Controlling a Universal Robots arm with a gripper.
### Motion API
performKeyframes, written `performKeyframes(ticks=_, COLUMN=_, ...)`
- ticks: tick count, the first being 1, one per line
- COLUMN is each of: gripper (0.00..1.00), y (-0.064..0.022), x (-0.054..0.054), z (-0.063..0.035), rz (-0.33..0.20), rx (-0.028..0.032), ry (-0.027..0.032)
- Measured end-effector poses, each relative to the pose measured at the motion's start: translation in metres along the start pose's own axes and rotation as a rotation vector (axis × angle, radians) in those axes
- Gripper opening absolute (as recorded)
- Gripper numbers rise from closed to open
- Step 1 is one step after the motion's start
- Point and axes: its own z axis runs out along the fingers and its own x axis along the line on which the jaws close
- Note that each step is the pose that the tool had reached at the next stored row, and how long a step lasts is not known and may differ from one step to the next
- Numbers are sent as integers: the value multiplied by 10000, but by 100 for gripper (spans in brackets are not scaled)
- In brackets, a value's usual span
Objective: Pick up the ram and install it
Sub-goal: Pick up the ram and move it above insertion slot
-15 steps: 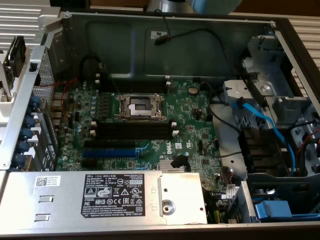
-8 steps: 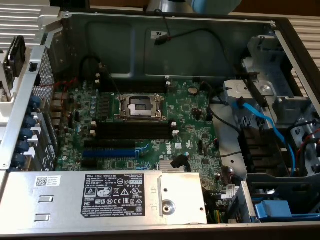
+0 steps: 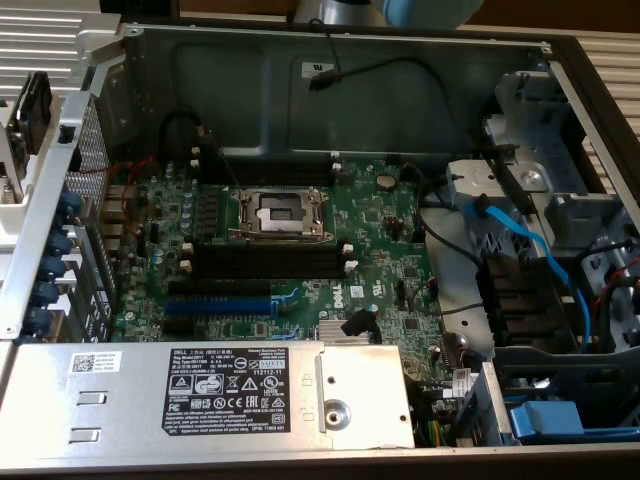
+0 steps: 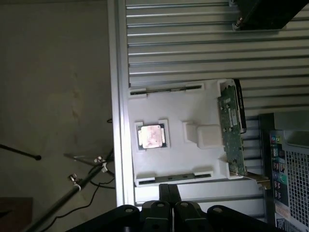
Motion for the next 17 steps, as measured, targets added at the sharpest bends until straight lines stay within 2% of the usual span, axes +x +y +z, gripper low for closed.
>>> performKeyframes(ticks=4, gripper=10, y=0, x=0, z=0, rz=-122, rx=-2, ry=6)
performKeyframes(ticks=17, gripper=10, y=0, x=0, z=0, rz=-2669, rx=-59, ry=103)
